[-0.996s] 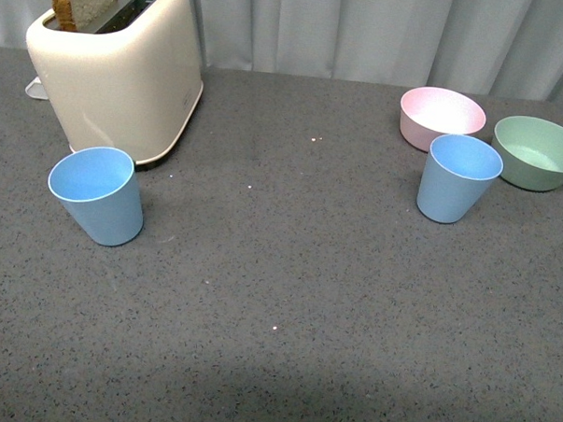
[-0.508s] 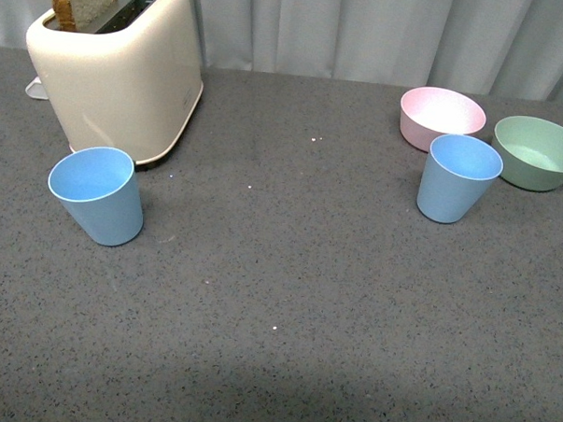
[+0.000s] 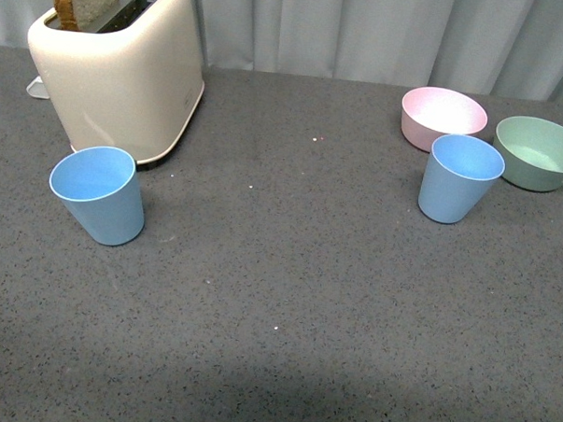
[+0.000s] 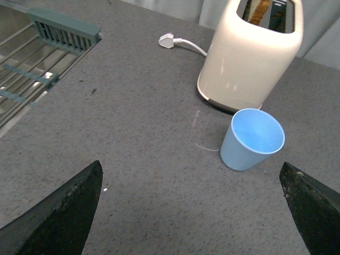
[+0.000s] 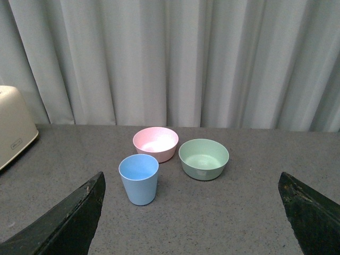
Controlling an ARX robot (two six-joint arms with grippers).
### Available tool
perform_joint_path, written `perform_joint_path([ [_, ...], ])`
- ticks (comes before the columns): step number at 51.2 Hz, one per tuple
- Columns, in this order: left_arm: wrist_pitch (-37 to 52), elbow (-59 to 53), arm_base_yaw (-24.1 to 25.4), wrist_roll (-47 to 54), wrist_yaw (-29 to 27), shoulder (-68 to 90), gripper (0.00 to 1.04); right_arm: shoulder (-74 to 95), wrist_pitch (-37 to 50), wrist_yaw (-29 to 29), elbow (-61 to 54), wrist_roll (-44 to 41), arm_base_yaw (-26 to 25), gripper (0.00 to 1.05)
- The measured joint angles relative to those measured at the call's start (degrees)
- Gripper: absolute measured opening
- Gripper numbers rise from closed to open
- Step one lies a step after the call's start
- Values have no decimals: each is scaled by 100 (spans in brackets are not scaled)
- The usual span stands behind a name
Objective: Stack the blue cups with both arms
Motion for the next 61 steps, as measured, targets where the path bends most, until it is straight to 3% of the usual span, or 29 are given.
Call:
perform_joint_path([
  [8, 1248, 673, 42, -396, 579, 2267, 98, 0, 0, 0, 0, 0, 0, 95],
  [15, 1484, 1635, -68, -721, 1178, 4468, 98, 0, 0, 0, 0, 0, 0, 95],
  [25, 920, 2861, -247, -1248, 1458, 6166, 98, 0, 0, 0, 0, 0, 0, 95],
  [26, 181, 3768, -295, -1727, 1453, 7254, 98, 0, 0, 0, 0, 0, 0, 95],
  [44, -369, 4476, -251, -2090, 1543, 8109, 98, 0, 0, 0, 0, 0, 0, 95],
  [56, -671, 4743, -251, -2135, 1543, 8393, 50, 0, 0, 0, 0, 0, 0, 95],
  [61, -743, 4763, -254, -2135, 1545, 8411, 36, 0, 0, 0, 0, 0, 0, 95],
])
